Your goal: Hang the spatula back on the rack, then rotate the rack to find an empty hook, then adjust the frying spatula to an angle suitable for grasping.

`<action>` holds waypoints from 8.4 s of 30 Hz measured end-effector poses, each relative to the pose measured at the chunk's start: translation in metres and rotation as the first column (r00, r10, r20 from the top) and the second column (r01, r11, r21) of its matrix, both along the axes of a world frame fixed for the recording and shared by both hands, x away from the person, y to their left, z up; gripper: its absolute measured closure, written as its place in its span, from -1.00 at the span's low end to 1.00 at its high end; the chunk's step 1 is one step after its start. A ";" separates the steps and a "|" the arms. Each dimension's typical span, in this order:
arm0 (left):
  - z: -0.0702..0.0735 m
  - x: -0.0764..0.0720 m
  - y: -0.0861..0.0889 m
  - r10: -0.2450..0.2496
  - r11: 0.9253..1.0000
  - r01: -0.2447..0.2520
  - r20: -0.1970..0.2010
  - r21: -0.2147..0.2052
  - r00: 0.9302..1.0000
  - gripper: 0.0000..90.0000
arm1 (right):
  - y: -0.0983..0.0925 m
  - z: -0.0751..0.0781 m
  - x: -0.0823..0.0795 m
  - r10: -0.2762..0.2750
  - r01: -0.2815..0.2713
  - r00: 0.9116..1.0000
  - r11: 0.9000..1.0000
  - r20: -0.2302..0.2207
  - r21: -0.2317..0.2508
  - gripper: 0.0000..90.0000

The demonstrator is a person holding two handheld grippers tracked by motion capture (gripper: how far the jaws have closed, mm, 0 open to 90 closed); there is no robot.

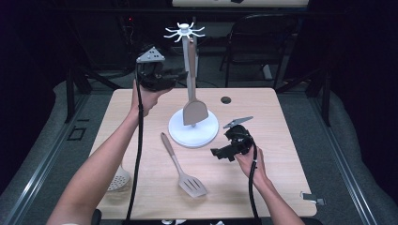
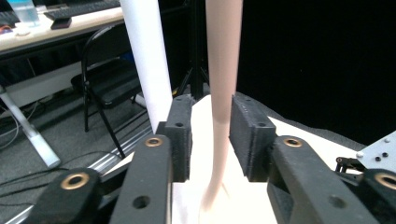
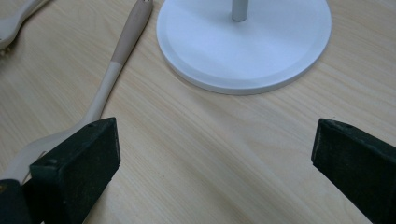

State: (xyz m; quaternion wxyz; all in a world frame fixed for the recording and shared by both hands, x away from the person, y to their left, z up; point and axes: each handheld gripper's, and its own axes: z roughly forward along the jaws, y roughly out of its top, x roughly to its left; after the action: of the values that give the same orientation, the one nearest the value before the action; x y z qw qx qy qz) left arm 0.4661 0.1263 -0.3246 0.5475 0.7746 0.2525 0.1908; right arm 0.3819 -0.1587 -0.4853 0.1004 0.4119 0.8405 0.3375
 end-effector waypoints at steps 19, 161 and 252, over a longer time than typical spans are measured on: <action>0.030 -0.013 -0.007 0.038 0.999 -0.039 0.079 0.011 0.996 1.00 | 0.002 -0.004 0.004 0.014 -0.015 1.000 1.000 -0.020 -0.026 -0.94; -0.172 -0.057 0.059 0.265 0.961 -0.224 -0.313 0.162 0.912 -0.83 | 0.024 -0.024 -0.010 0.085 -0.094 0.995 0.978 -0.056 -0.185 -0.40; -0.221 -0.048 0.037 0.287 0.952 -0.168 -0.549 0.257 0.785 -0.52 | 0.102 -0.070 -0.055 0.452 -0.479 0.854 0.877 -0.257 -0.050 0.98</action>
State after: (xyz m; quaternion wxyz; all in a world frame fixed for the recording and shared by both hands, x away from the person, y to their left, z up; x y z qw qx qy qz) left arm 0.4180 0.1636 -0.5453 0.3389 0.8088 0.4794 0.0339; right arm 0.3266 -0.0570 -0.5555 -0.0623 0.2272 0.9385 0.2524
